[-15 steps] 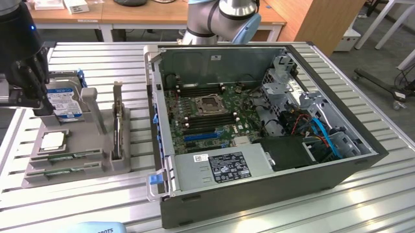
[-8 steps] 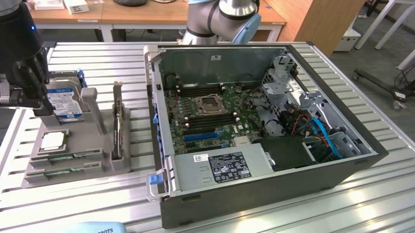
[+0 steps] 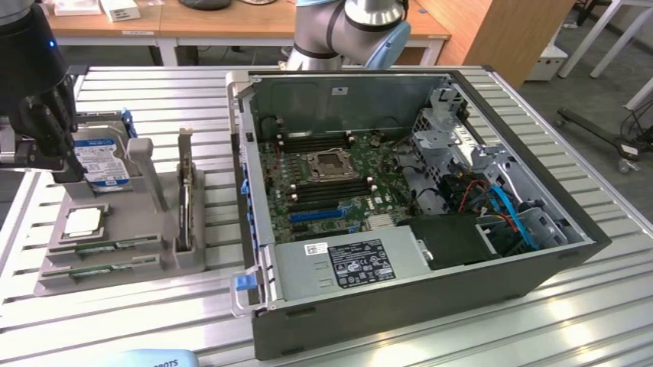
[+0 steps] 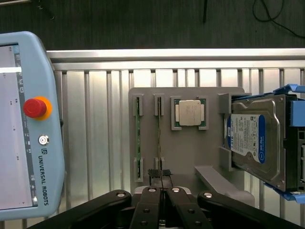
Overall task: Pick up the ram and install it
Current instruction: 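Pick up the ram and move it above insertion slot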
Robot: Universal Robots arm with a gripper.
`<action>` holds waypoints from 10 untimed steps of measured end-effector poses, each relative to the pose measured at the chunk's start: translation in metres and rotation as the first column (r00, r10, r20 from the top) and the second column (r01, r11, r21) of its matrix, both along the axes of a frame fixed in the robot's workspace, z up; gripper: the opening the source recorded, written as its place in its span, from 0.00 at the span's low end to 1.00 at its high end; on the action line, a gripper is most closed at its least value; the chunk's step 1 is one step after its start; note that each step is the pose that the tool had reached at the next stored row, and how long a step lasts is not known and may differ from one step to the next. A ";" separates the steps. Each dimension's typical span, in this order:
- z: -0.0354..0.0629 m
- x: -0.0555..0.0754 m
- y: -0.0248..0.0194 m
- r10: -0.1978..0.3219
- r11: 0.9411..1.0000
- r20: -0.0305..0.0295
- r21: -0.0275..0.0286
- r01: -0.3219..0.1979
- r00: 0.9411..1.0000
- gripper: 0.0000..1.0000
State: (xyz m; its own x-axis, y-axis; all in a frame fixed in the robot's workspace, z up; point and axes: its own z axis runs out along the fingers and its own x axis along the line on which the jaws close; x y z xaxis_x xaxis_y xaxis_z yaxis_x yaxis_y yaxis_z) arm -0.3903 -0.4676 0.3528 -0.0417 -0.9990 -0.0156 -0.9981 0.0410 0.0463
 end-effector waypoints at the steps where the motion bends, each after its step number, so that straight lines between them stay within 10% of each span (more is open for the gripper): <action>1: 0.0000 0.000 0.0000 0.000 1.000 0.000 0.000 0.000 1.000 0.11; 10: 0.0000 0.000 0.0000 0.000 1.000 0.000 0.000 0.000 1.000 0.41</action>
